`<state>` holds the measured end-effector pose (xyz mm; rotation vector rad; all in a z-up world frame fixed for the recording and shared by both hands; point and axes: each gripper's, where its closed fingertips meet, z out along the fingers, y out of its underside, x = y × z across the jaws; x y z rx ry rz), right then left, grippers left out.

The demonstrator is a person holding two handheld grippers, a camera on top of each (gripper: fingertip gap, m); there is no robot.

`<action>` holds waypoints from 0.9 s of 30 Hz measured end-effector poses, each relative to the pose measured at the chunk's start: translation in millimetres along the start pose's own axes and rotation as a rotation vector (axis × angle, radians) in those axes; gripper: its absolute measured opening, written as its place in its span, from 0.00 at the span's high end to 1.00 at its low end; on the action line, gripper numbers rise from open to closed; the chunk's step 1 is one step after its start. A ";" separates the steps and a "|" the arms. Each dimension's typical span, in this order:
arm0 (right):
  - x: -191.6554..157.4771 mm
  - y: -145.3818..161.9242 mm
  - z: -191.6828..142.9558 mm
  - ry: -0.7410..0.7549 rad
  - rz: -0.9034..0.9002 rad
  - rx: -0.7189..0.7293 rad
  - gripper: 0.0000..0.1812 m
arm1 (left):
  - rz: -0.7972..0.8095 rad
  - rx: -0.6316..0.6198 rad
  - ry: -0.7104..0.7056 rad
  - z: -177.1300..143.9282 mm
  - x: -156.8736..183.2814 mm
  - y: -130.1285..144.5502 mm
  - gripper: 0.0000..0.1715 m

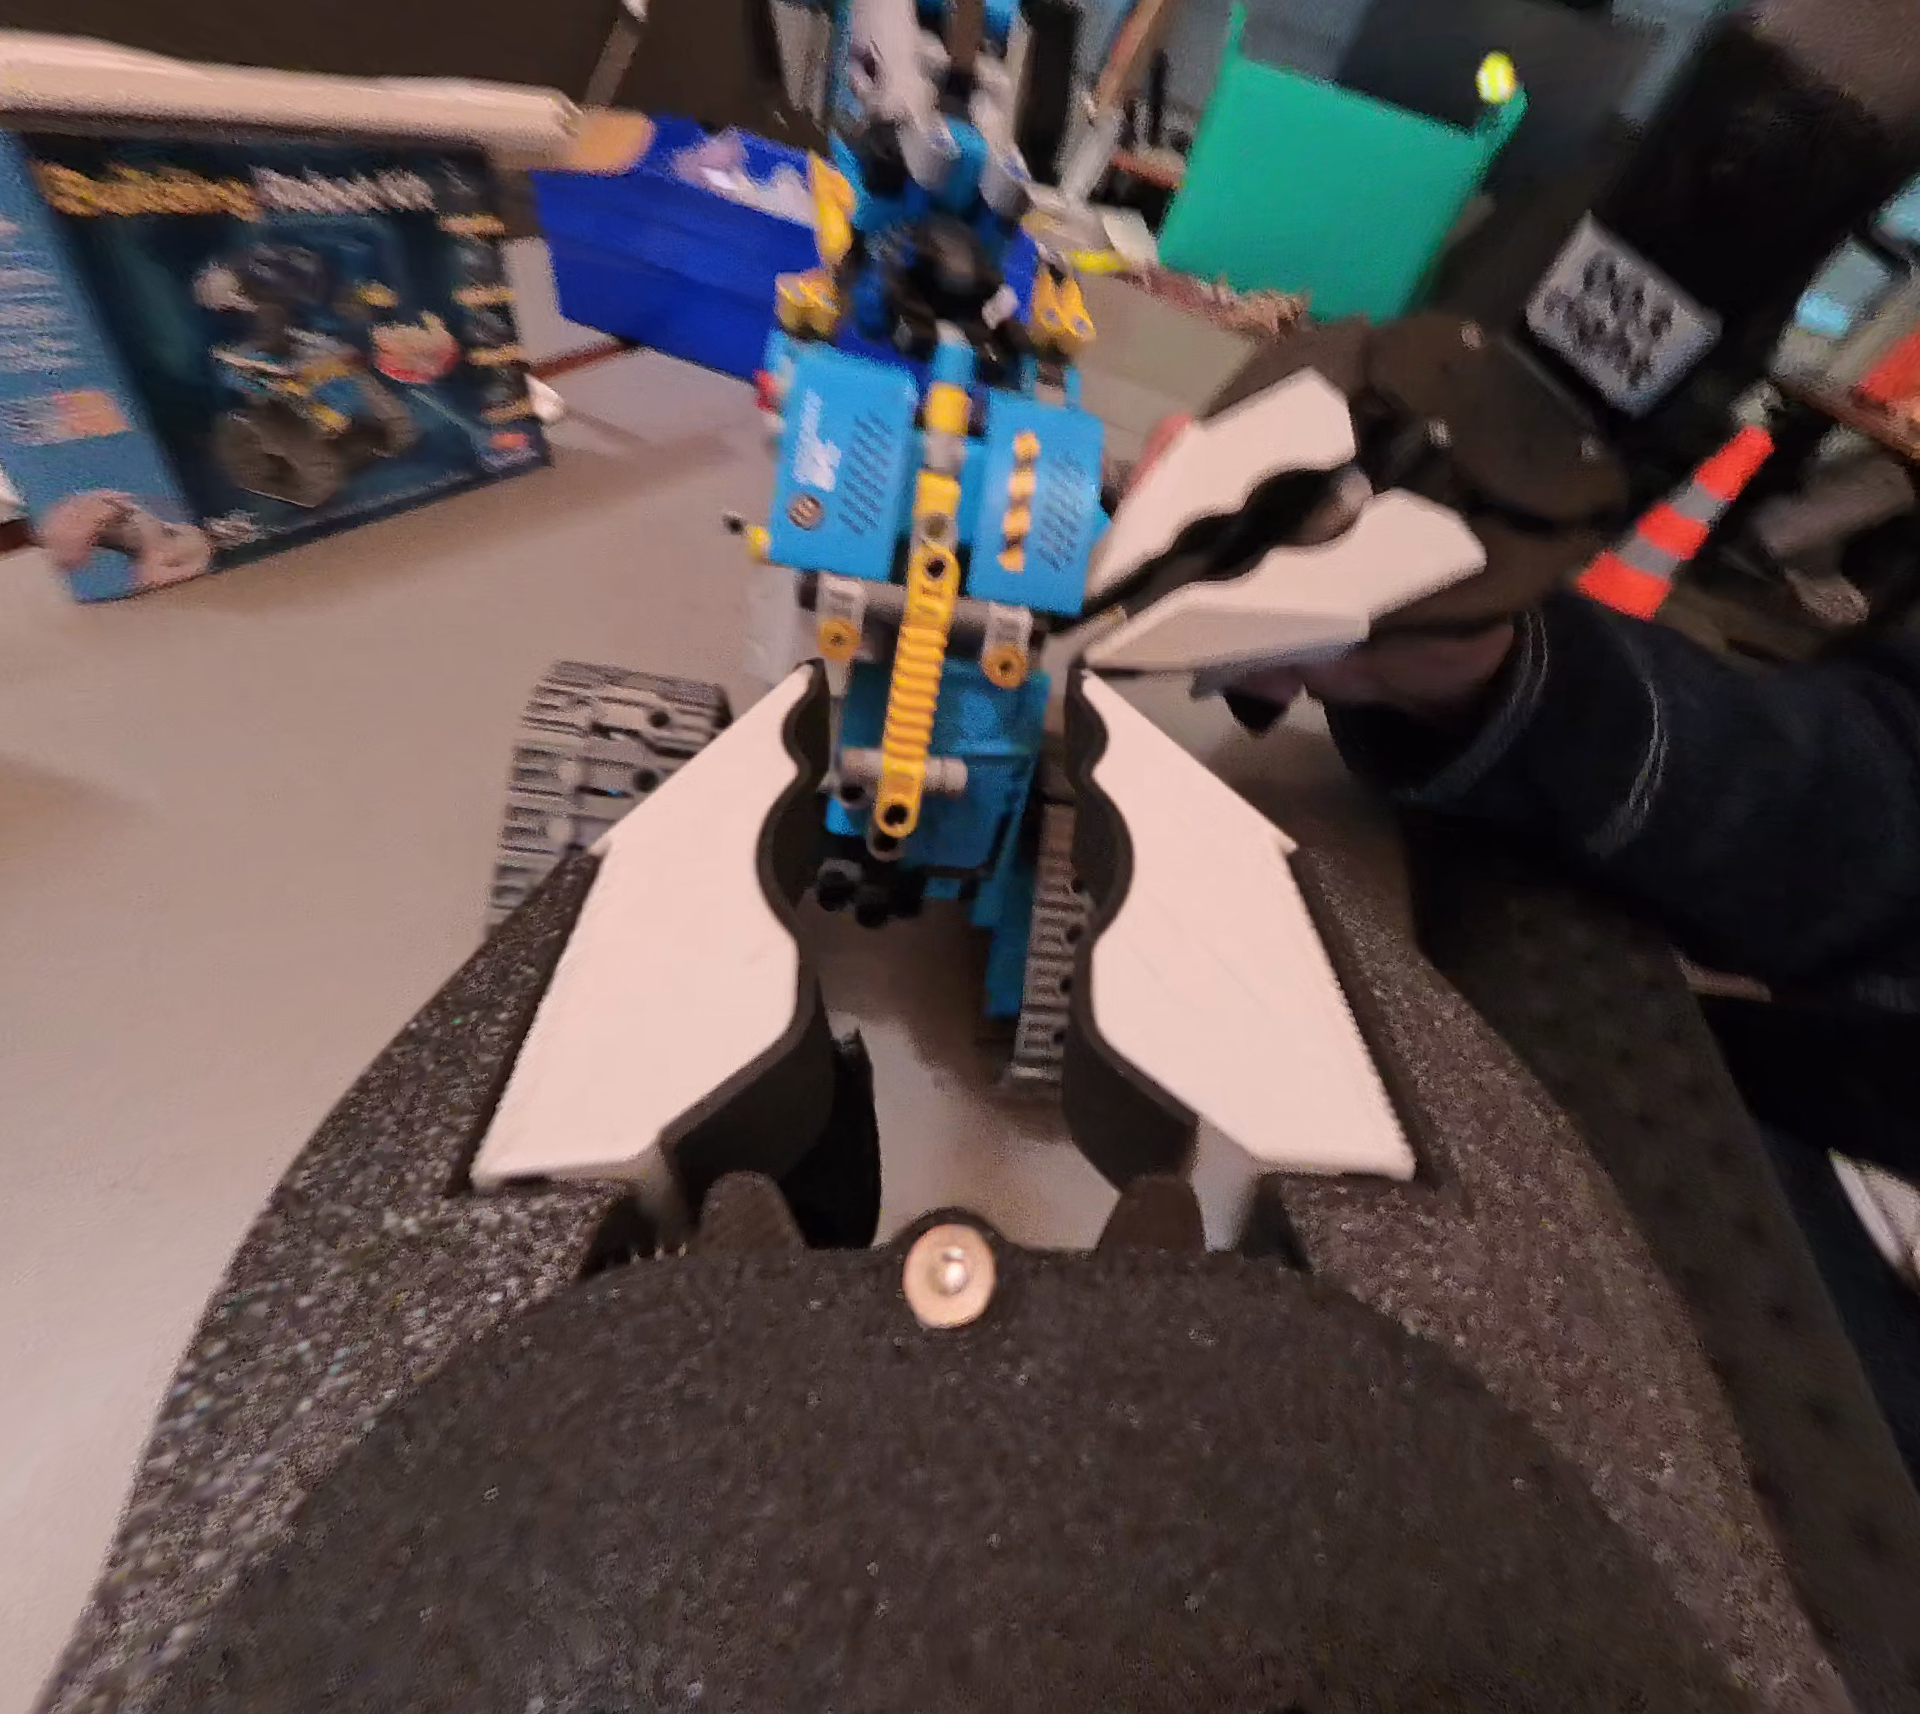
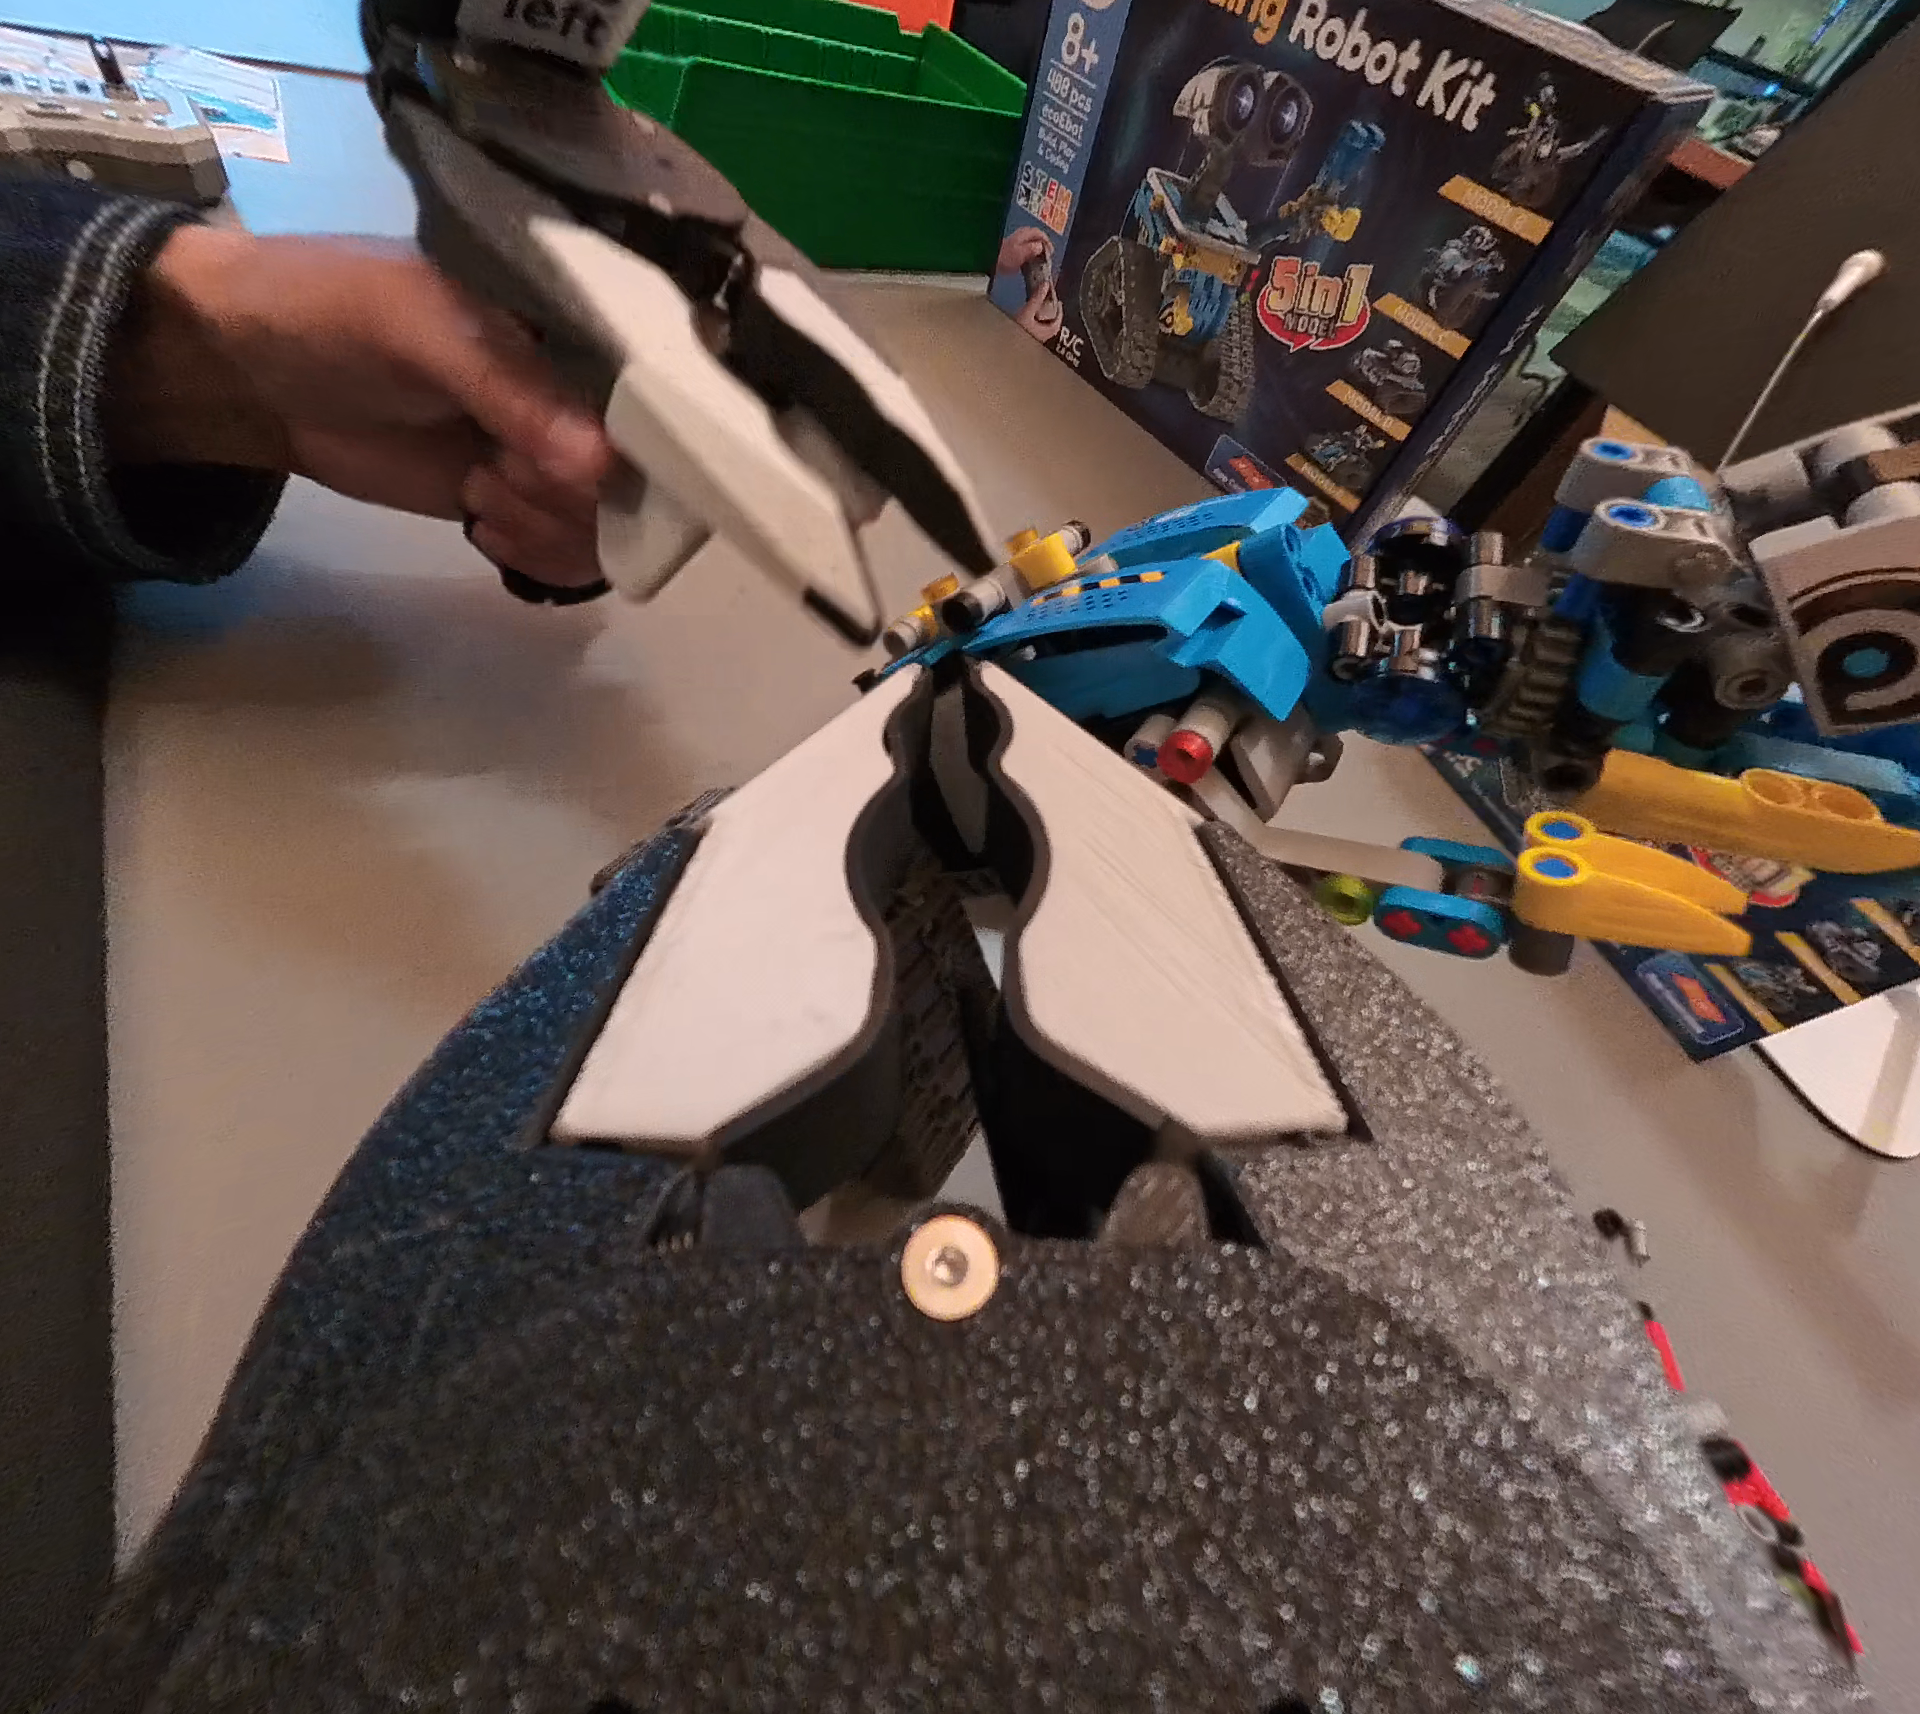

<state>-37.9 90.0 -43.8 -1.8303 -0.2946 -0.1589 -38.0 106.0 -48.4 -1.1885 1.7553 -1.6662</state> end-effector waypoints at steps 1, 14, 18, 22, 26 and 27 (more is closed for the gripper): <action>1.2 1.0 -1.4 -0.004 0.009 -0.003 0.98 | 0.029 -0.033 0.009 4.7 4.2 6.9 0.75; 20.3 10.2 -15.1 -0.072 0.199 0.020 0.96 | 0.215 -0.114 -0.016 10.1 36.2 20.7 0.82; 17.7 14.4 -26.6 -0.160 0.225 0.040 0.96 | 0.269 -0.091 0.087 -2.7 55.8 11.5 0.91; 10.4 15.9 -32.6 -0.358 0.357 0.069 0.98 | 0.254 -0.008 0.038 -20.8 40.1 -5.6 0.84; 3.3 25.6 -39.3 -0.517 0.441 0.043 0.93 | 0.094 0.027 -0.017 -18.9 22.0 -12.6 0.58; -0.3 31.6 -40.8 -0.547 0.453 0.018 0.93 | 0.055 0.026 -0.027 -15.5 19.5 -11.1 0.58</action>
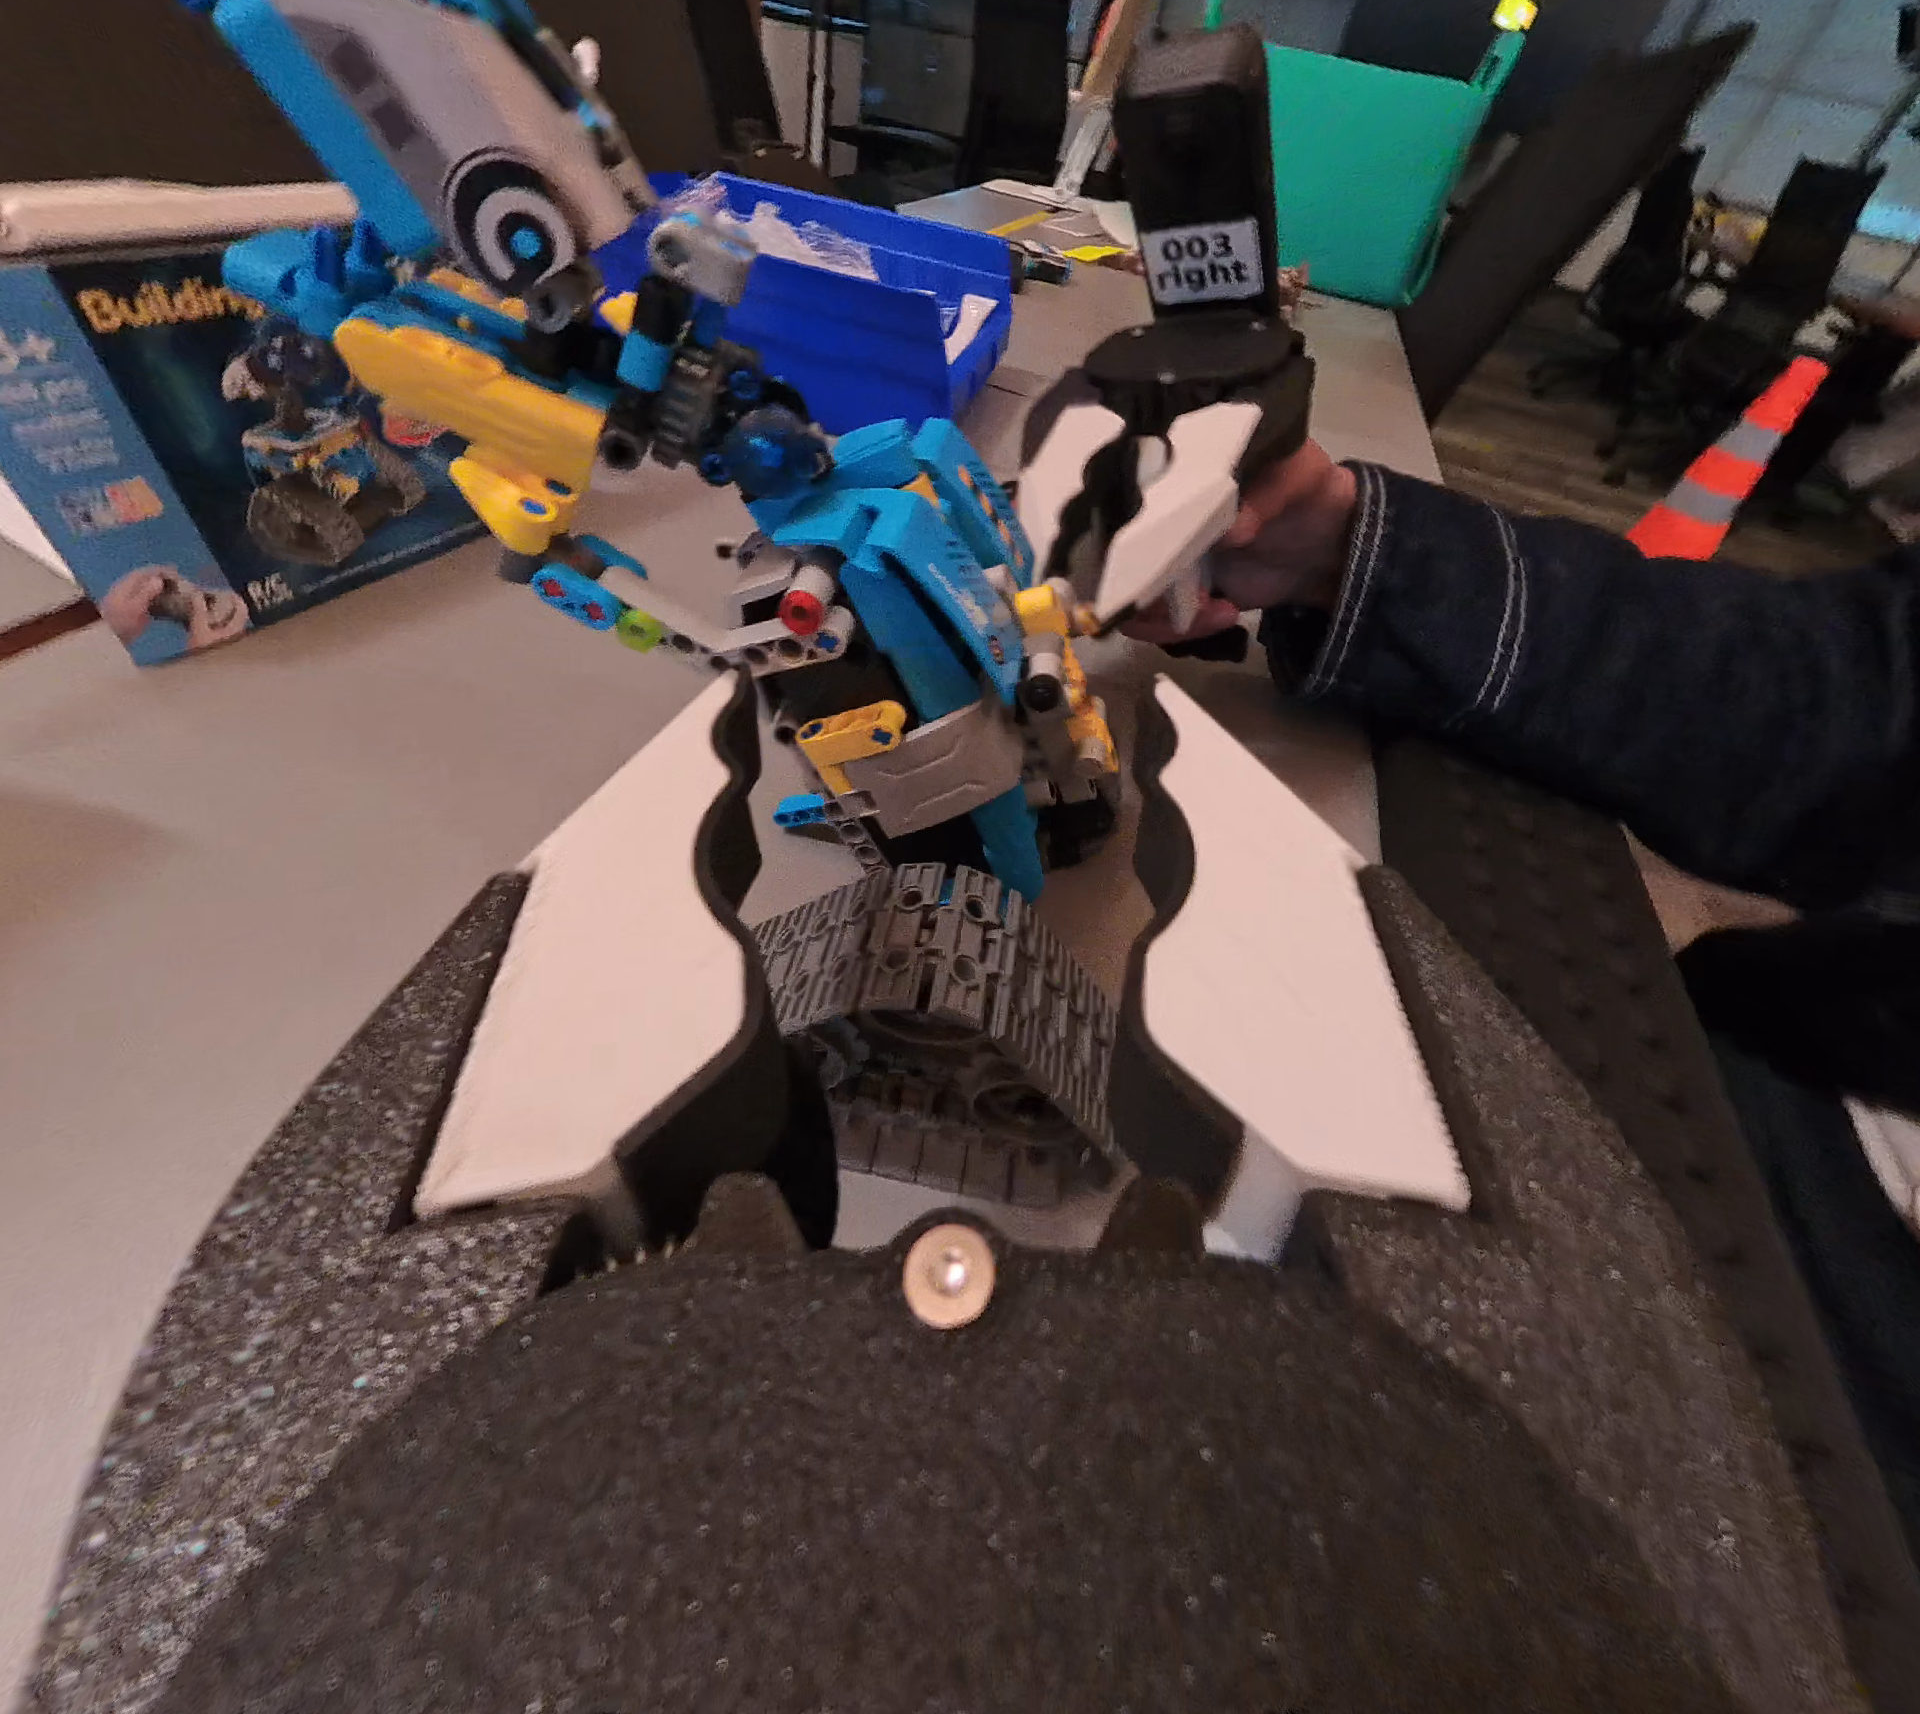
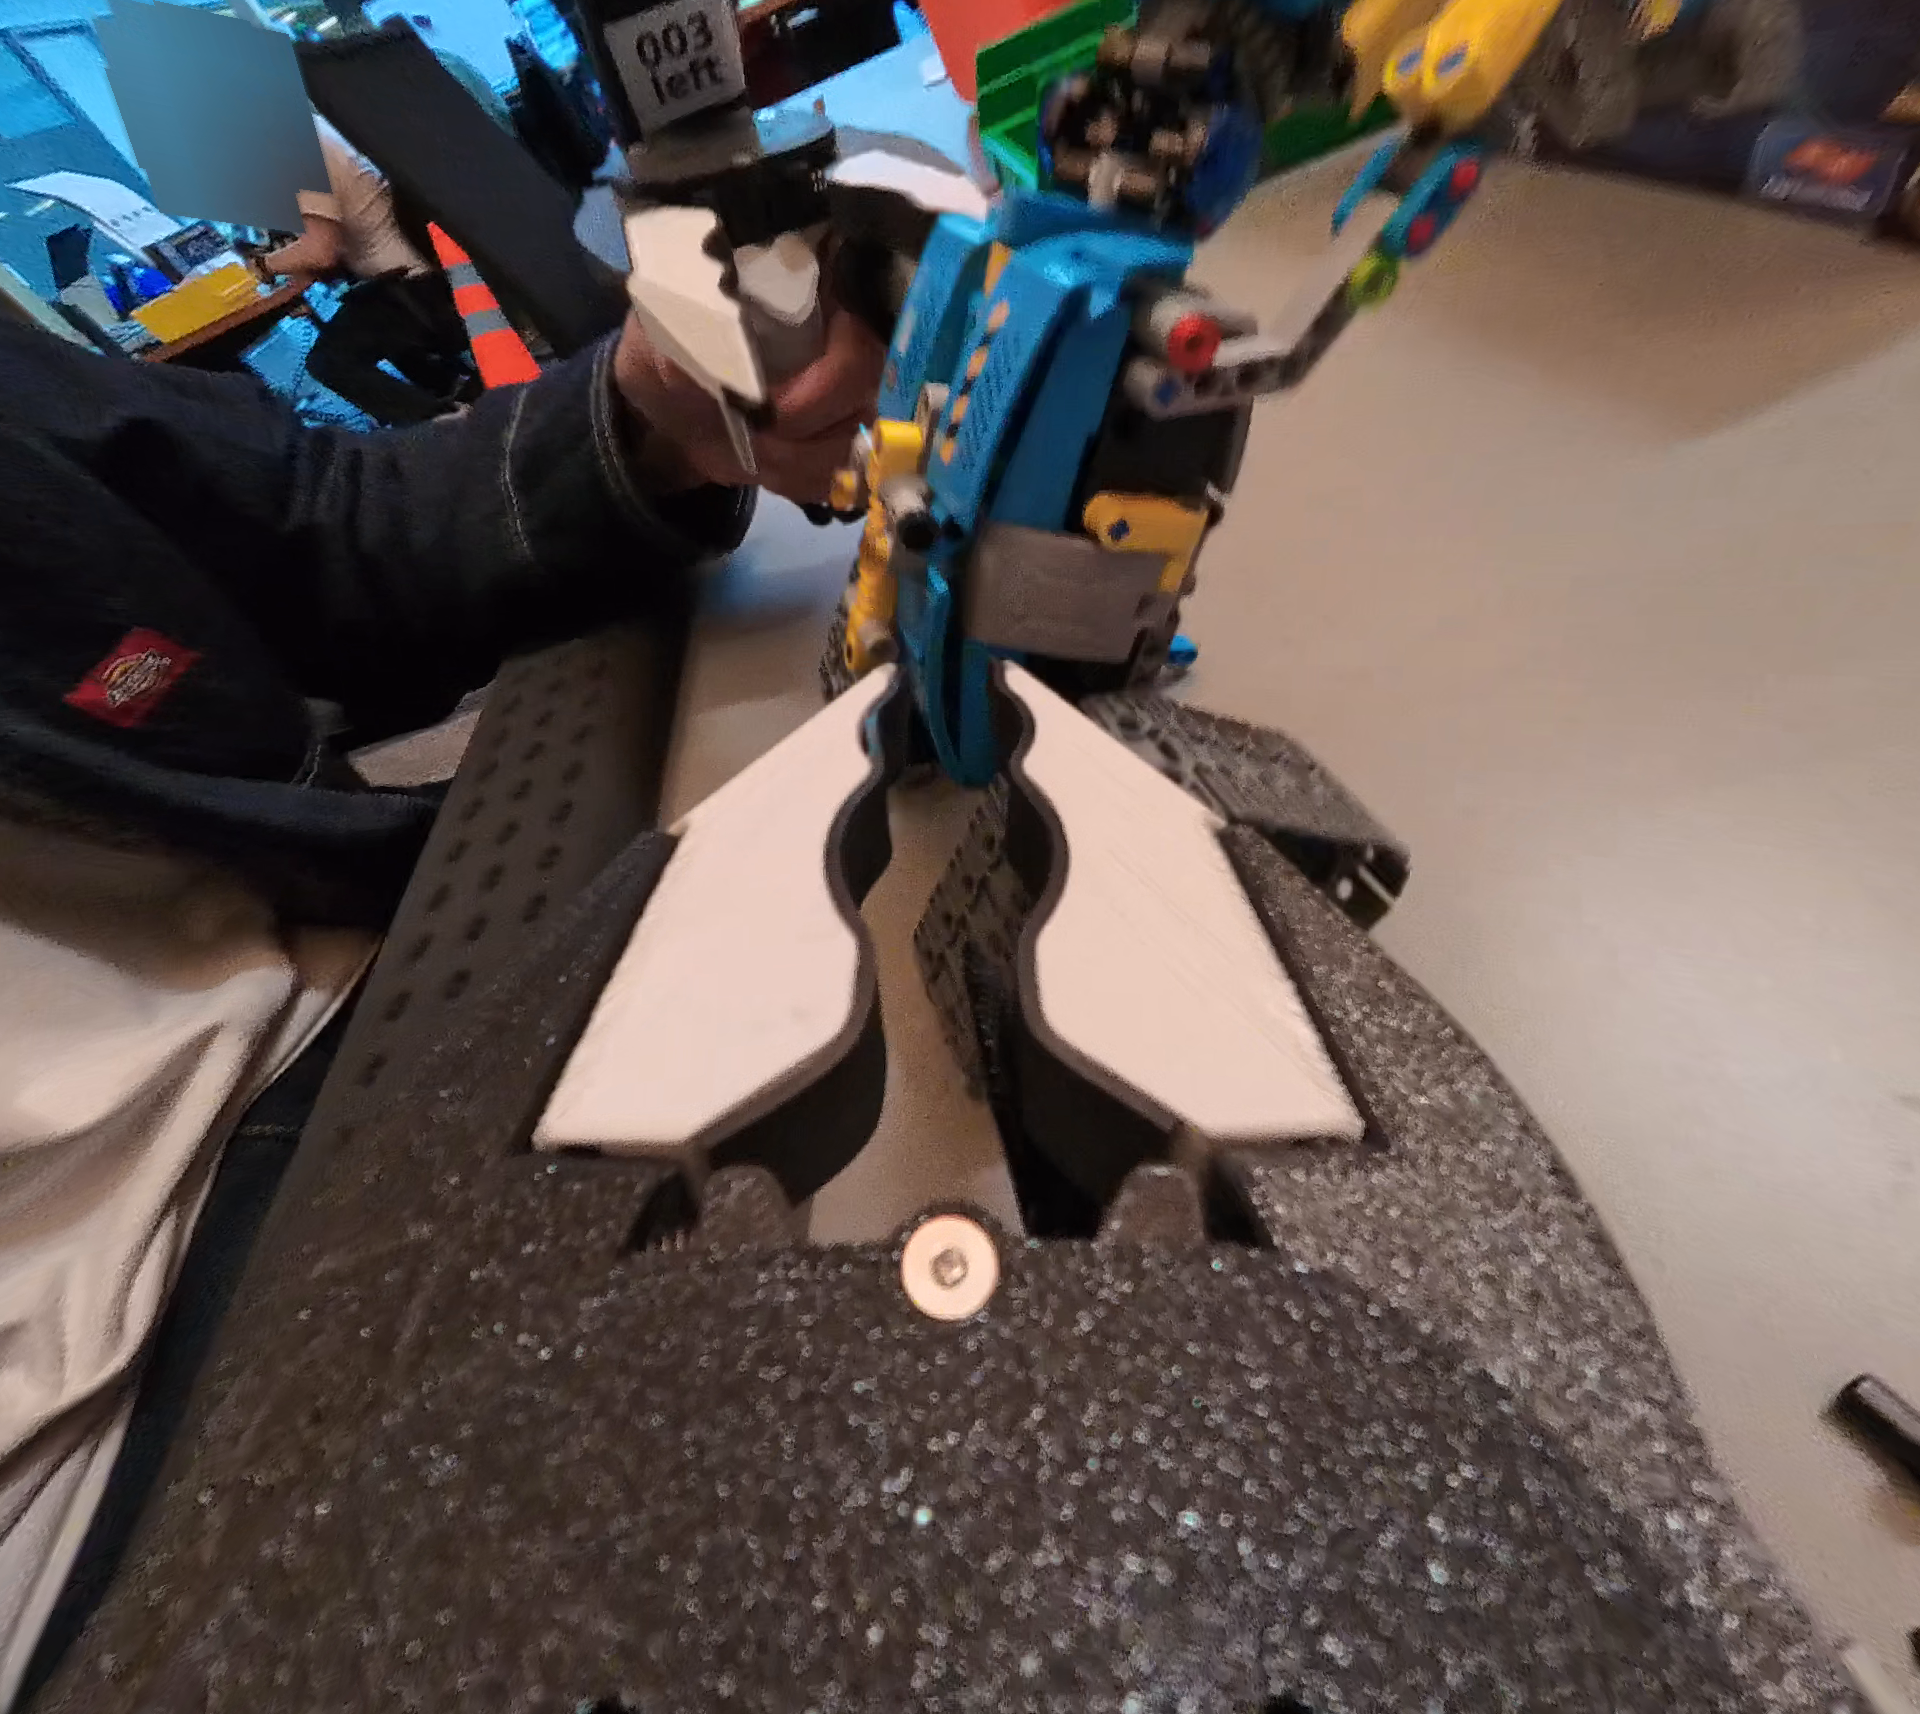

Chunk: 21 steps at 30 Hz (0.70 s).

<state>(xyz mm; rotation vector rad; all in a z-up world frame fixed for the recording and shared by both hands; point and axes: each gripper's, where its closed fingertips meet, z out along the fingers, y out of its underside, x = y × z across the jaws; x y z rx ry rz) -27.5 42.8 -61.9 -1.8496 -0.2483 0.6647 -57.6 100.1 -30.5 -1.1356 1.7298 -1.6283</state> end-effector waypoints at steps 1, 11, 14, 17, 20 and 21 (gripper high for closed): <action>2.0 3.9 0.7 0.005 0.013 -0.012 0.93 | -0.039 -0.010 0.010 4.0 1.2 2.9 0.60; -6.9 -4.3 10.4 -0.039 -0.003 0.037 0.94 | -0.123 -0.128 -0.063 0.5 -15.5 29.2 0.58; -8.7 -4.8 14.3 -0.076 0.027 0.032 0.94 | -0.111 -0.268 -0.003 13.0 -1.8 56.9 0.54; -12.8 -3.7 17.5 -0.119 0.056 0.024 0.96 | -0.011 -0.364 -0.078 17.9 -8.8 75.5 0.57; -11.2 -3.5 19.2 -0.129 0.092 0.029 0.99 | 0.042 -0.378 -0.092 17.0 -9.2 76.5 0.63; -11.5 -3.2 19.2 -0.129 0.093 0.023 0.99 | 0.063 -0.378 -0.098 16.8 -8.7 76.1 0.64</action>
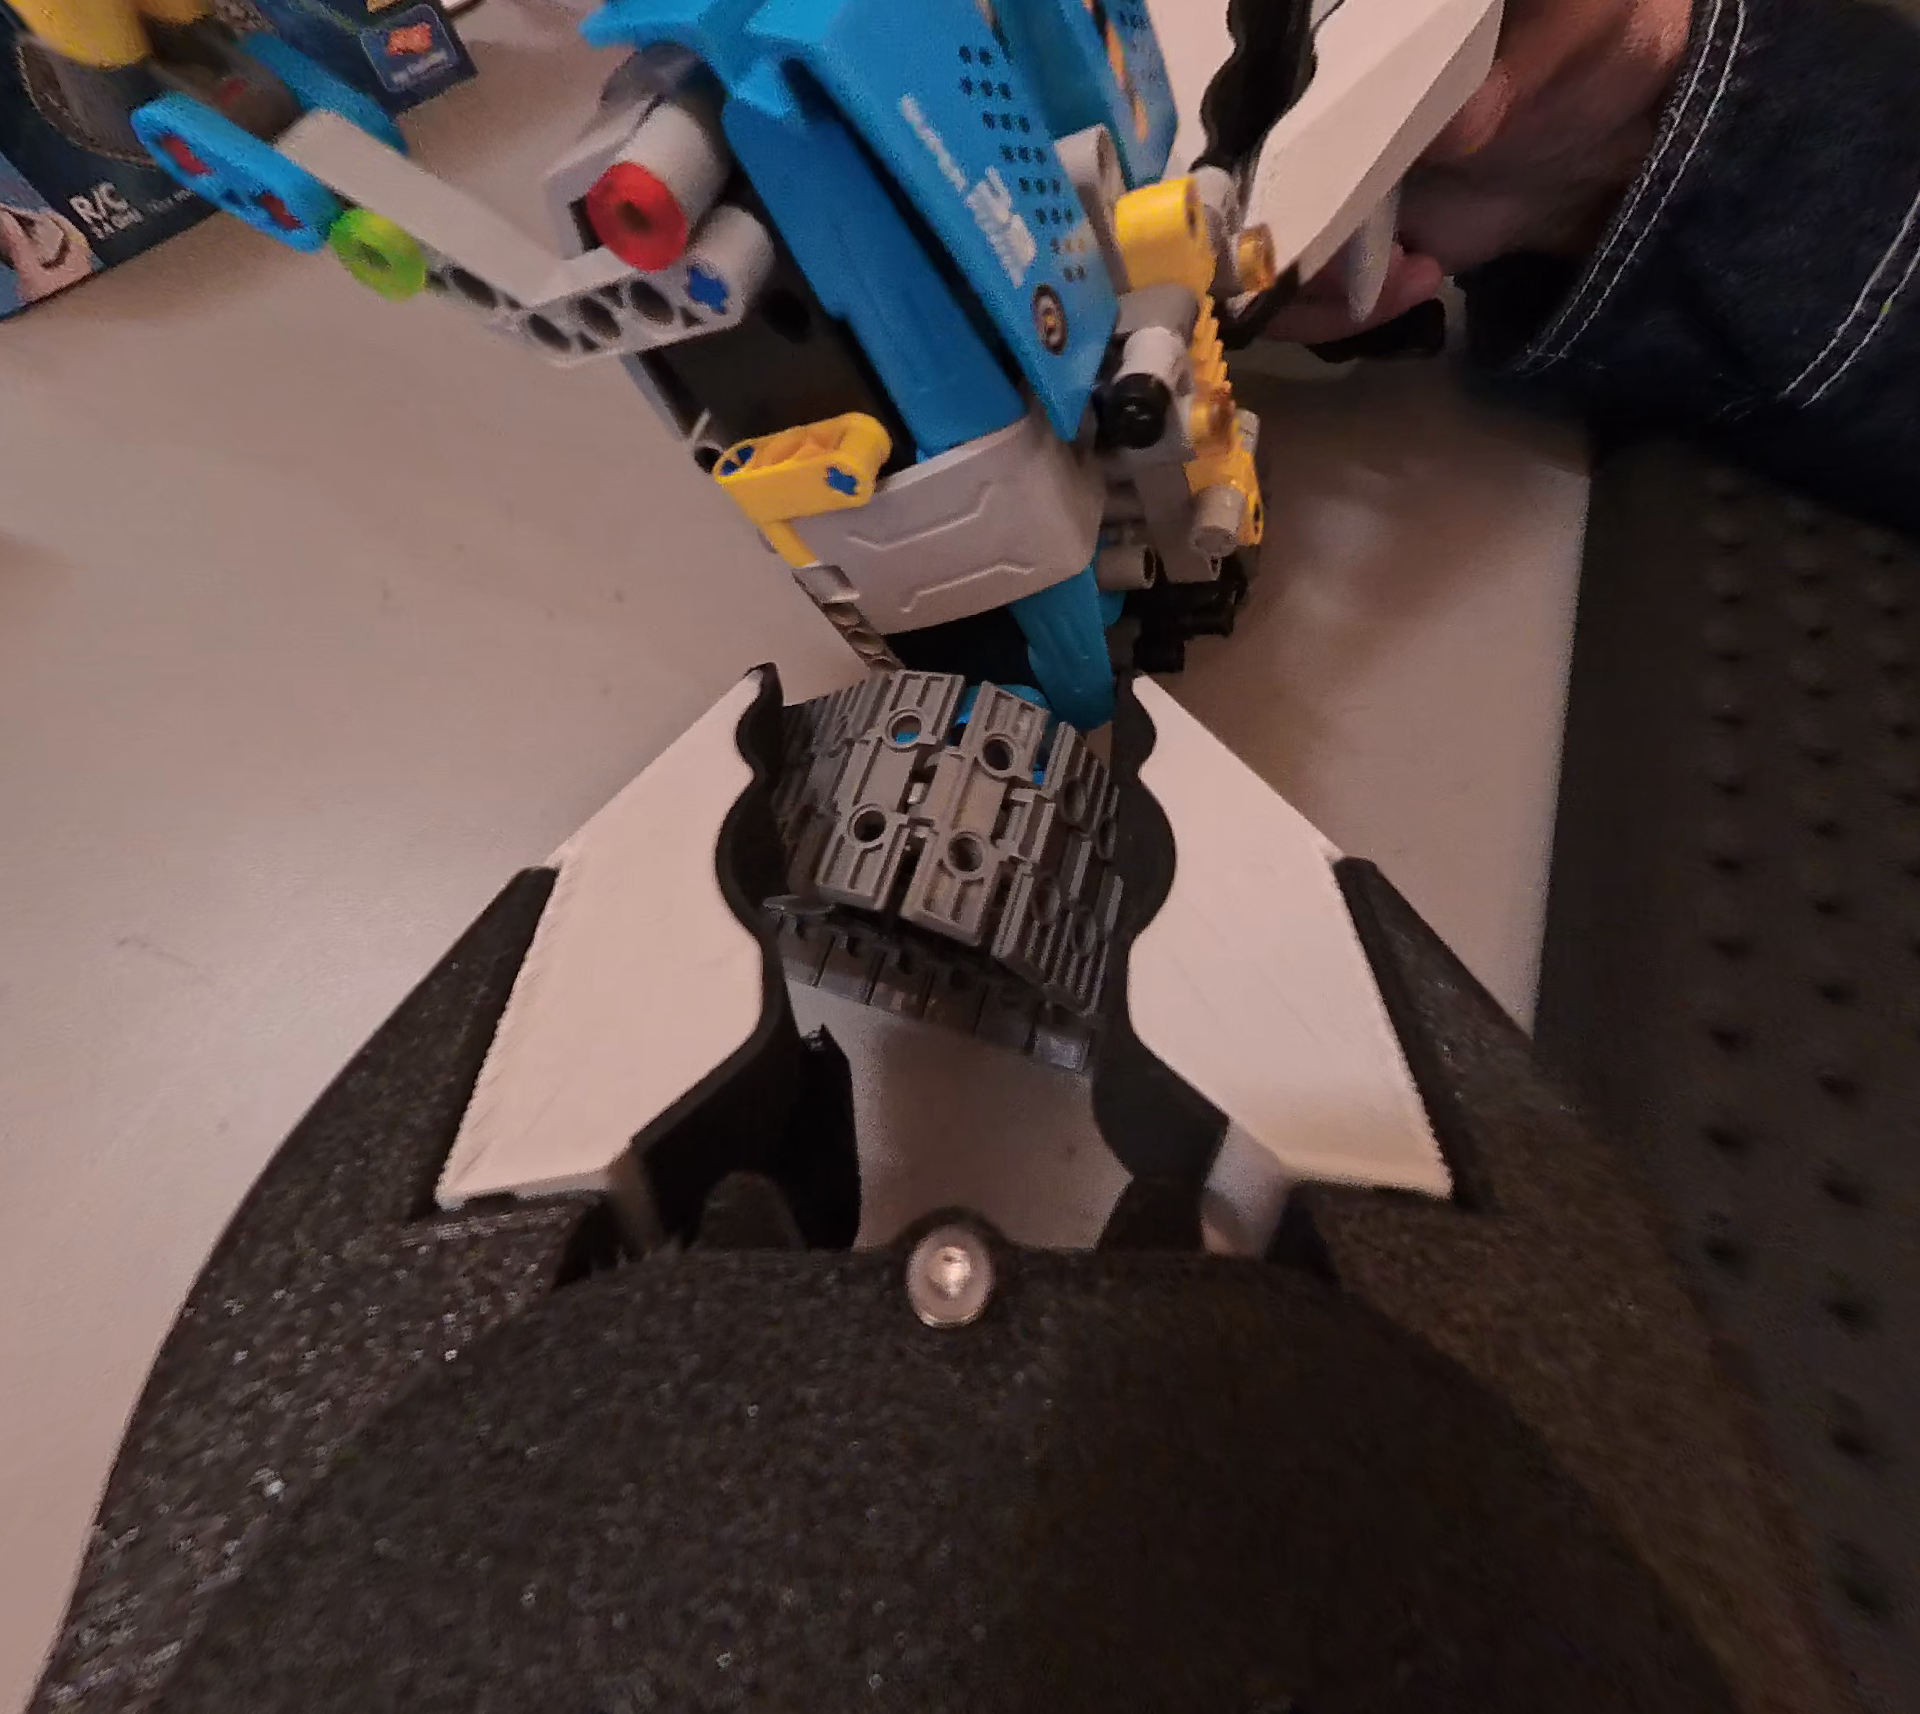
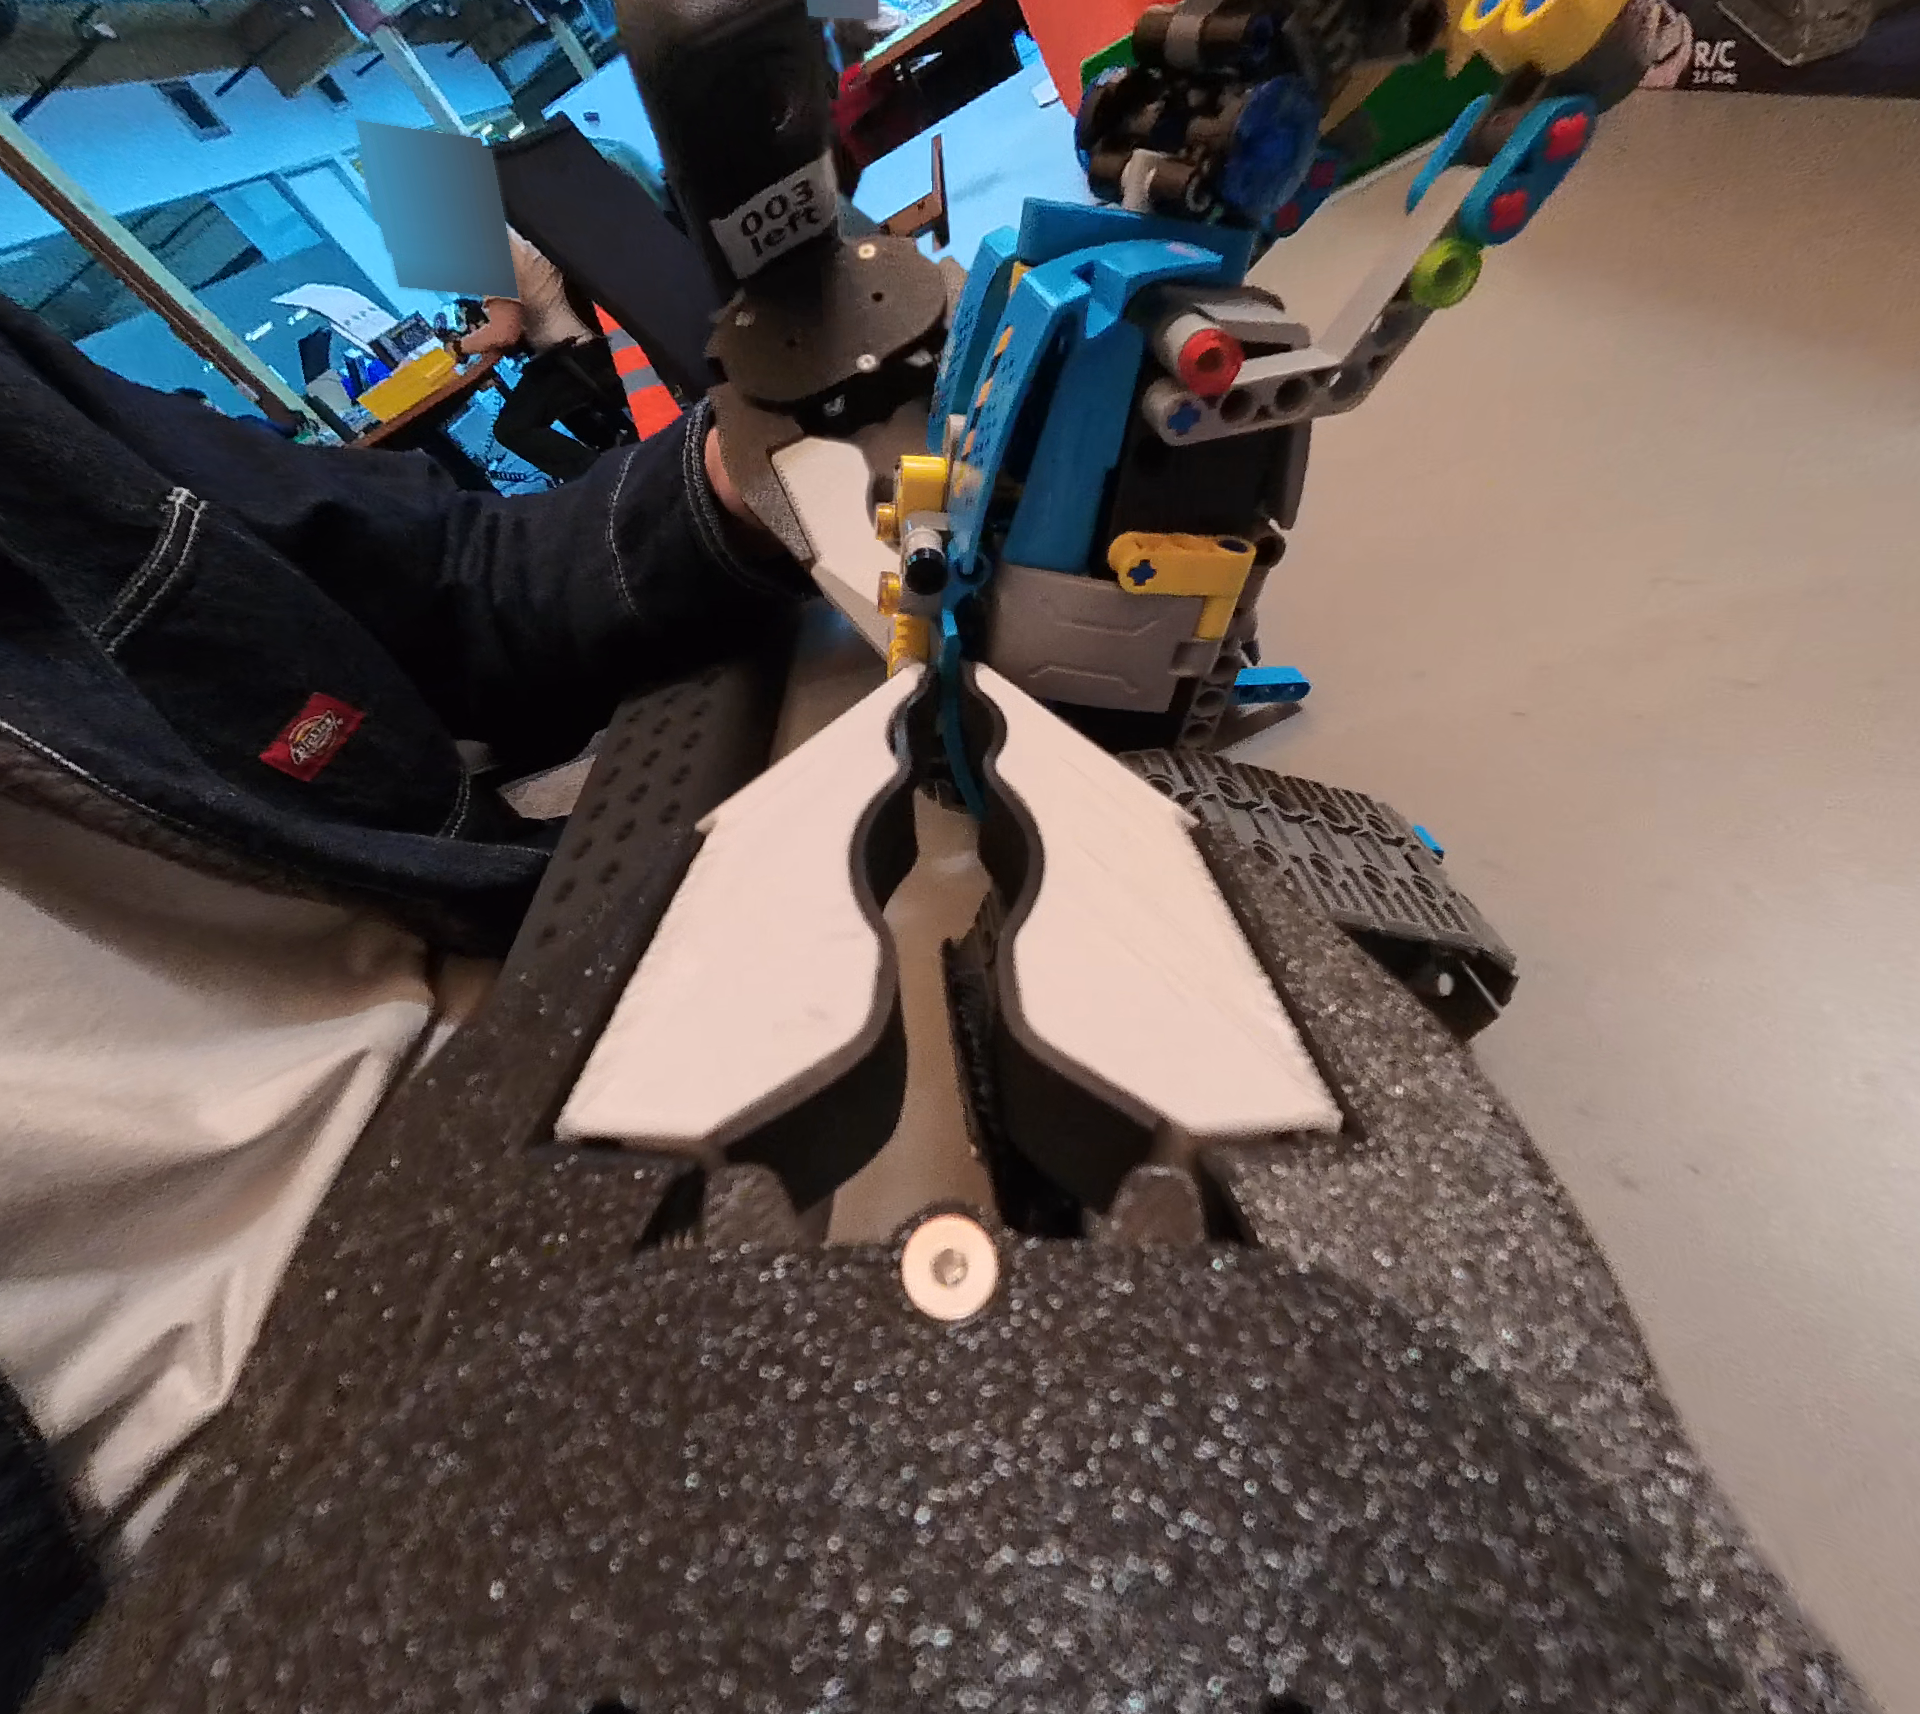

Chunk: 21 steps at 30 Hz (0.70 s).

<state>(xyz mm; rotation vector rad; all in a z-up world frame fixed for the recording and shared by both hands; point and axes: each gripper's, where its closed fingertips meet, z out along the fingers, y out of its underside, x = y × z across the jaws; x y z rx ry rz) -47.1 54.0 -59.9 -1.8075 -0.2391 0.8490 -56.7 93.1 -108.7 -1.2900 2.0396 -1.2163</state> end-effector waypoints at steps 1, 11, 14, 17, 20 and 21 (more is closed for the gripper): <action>-0.5 0.9 -0.7 0.007 -0.029 -0.016 0.99 | 0.022 0.001 -0.006 -0.5 0.7 0.0 0.65; -3.0 2.1 -7.3 -0.032 -0.068 -0.031 1.00 | 0.069 0.017 0.022 -2.4 5.0 1.5 0.67; -5.1 3.5 -9.9 -0.035 -0.070 -0.042 1.00 | 0.072 0.018 0.034 -1.5 8.0 1.4 0.67; -5.6 3.9 -9.2 -0.061 -0.025 -0.030 1.00 | 0.073 0.018 0.033 -1.2 8.8 1.1 0.66; -4.2 2.6 -7.0 -0.057 0.003 -0.017 0.99 | 0.068 0.016 0.022 -0.7 8.4 0.5 0.67; -4.2 2.3 -7.3 -0.040 -0.004 -0.019 0.98 | 0.067 0.015 0.022 -0.6 8.3 0.5 0.66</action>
